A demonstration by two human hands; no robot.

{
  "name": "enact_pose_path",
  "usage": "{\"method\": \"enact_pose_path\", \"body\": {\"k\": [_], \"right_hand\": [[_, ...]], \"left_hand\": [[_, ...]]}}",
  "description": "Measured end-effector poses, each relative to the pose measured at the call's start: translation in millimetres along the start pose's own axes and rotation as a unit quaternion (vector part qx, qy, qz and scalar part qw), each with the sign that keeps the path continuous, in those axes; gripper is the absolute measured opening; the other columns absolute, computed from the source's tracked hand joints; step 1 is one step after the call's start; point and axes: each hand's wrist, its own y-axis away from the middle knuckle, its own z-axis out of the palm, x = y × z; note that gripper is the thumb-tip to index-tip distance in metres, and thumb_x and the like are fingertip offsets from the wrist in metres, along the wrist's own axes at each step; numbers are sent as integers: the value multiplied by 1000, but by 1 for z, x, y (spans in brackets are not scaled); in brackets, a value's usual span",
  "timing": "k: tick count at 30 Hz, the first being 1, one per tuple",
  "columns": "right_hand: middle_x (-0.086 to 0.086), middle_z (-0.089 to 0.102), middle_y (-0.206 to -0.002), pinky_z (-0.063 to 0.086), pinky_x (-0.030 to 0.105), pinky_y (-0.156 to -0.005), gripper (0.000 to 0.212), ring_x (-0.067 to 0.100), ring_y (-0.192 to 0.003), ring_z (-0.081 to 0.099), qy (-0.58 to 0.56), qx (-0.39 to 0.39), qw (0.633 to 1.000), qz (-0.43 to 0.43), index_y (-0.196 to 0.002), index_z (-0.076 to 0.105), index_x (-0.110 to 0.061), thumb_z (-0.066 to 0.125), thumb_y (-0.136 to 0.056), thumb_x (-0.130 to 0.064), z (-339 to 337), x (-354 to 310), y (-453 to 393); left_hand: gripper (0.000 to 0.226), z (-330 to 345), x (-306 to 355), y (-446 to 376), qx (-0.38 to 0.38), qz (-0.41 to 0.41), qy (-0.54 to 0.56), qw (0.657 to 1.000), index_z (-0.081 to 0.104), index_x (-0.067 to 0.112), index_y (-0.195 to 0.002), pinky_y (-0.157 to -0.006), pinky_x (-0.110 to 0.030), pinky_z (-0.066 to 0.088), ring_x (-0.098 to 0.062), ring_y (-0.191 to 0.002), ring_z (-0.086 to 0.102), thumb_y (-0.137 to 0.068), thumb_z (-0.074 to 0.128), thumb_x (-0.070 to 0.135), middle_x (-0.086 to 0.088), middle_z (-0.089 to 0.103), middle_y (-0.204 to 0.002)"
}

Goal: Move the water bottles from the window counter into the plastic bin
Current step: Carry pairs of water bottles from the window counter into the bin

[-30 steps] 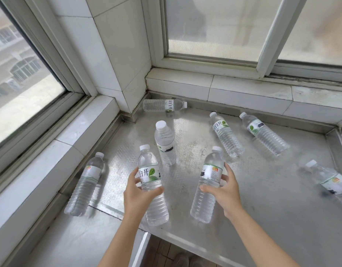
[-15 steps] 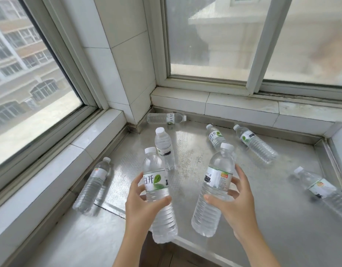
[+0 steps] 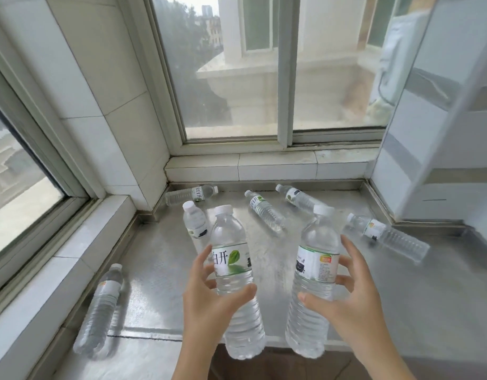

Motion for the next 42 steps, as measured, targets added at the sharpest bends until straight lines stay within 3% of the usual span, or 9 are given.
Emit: {"method": "enact_pose_path", "body": {"k": [6, 10, 14, 17, 25, 31, 35, 38, 42], "right_hand": [[-42, 49, -114, 47, 29, -80, 113, -2, -92, 60, 40, 83, 996, 3, -133, 34, -58, 93, -49, -12, -40, 0, 71], [-36, 53, -118, 46, 20, -76, 110, 0, -96, 61, 48, 156, 986, 18, -132, 37, -57, 92, -49, -11, -70, -2, 120], [-31, 57, -116, 48, 17, -68, 107, 1, -92, 62, 46, 246, 968, 36, -128, 40, -60, 89, -50, -4, -99, -12, 168], [-45, 52, -107, 48, 16, -68, 107, -8, -92, 59, 49, 310, 948, 48, -121, 36, -65, 88, -53, 0, -119, -18, 203], [-35, 53, -112, 52, 33, -74, 108, -6, -91, 57, 61, 425, 899, 83, -125, 35, -66, 89, -52, -7, -168, -22, 305], [-29, 55, -114, 48, 25, -70, 109, -4, -92, 58, 53, 478, 872, 89, -127, 34, -65, 91, -53, -9, -212, -25, 395], [-27, 55, -116, 49, 25, -70, 110, -7, -91, 58, 53, 503, 858, 92, -128, 34, -64, 91, -51, -11, -248, -25, 470], [-24, 55, -120, 52, 31, -75, 110, -1, -96, 59, 53, 535, 838, 97, -129, 35, -63, 91, -50, -13, -272, -23, 529], [-30, 57, -114, 48, 13, -70, 108, -3, -94, 59, 58, 591, 798, 103, -127, 38, -61, 89, -51, -4, -300, -29, 608]], "left_hand": [[101, 18, 3, 34, -98, 24, 4, 995, 42, 51, -128, -81, -28, 53, -12, -99, 65, -51, 97, 15, 7, 64, -117], [102, 48, 6, 63, -182, 37, -1, 983, 41, 50, -129, -84, -33, 55, -12, -99, 66, -52, 97, 14, 5, 64, -118], [99, 79, 15, 98, -274, 46, 5, 961, 42, 50, -128, -73, -20, 49, -4, -98, 63, -54, 96, 14, 12, 63, -115], [95, 100, 22, 126, -336, 53, 8, 940, 43, 61, -118, -76, -25, 51, -6, -99, 64, -49, 95, 21, 14, 64, -115], [90, 138, 36, 216, -448, 87, 8, 890, 46, 69, -111, -86, -35, 55, -7, -99, 68, -45, 90, 26, 16, 68, -107], [90, 154, 42, 312, -515, 99, 15, 851, 51, 53, -120, -78, -26, 52, 3, -92, 66, -55, 94, 9, 13, 68, -108], [97, 161, 38, 396, -552, 104, 10, 827, 51, 44, -131, -83, -33, 57, -6, -95, 69, -50, 95, 16, 10, 69, -113], [100, 166, 34, 463, -588, 106, 5, 802, 48, 42, -135, -78, -24, 55, -3, -95, 68, -52, 96, 13, 10, 68, -115], [99, 176, 34, 550, -646, 100, 4, 756, 47, 53, -126, -73, -20, 52, -6, -99, 67, -50, 96, 12, 13, 66, -116]]}}
